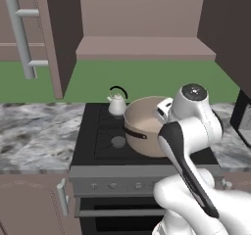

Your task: Pick the kettle from the cabinet and place it on a stove burner. Then pick the pot from the counter and place it on another stove burner. Finally, turn both burners on.

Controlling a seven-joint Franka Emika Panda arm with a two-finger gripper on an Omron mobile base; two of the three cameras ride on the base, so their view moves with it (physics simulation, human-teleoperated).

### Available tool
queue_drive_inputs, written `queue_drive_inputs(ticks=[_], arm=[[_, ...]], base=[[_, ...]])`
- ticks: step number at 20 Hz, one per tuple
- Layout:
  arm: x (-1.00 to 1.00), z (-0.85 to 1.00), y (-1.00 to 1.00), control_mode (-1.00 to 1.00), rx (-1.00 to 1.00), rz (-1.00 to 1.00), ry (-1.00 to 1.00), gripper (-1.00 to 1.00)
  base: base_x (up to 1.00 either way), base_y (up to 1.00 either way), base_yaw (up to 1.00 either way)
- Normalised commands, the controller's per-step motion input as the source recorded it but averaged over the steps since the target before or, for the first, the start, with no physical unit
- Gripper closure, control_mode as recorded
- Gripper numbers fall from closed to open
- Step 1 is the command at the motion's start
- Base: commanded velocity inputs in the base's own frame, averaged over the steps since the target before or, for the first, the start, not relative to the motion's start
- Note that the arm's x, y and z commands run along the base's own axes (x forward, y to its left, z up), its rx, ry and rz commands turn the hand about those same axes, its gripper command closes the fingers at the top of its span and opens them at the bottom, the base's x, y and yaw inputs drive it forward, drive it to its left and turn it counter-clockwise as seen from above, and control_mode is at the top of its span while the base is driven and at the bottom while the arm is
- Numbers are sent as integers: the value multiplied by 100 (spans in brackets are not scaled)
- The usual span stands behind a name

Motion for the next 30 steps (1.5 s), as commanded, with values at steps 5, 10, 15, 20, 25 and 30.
queue_drive_inputs(ticks=[5,10,15,20,25,30], arm=[[30,-20,35,-100,0,0,0,100],[35,-15,31,-100,0,0,0,100],[43,-14,21,-100,0,1,0,100],[44,-15,13,-100,1,1,0,100],[33,-15,11,-100,2,1,0,100],[16,-13,15,-100,1,2,0,100]], base=[[0,0,0],[0,0,0],[0,0,0],[0,0,0],[0,0,0],[0,0,0]])
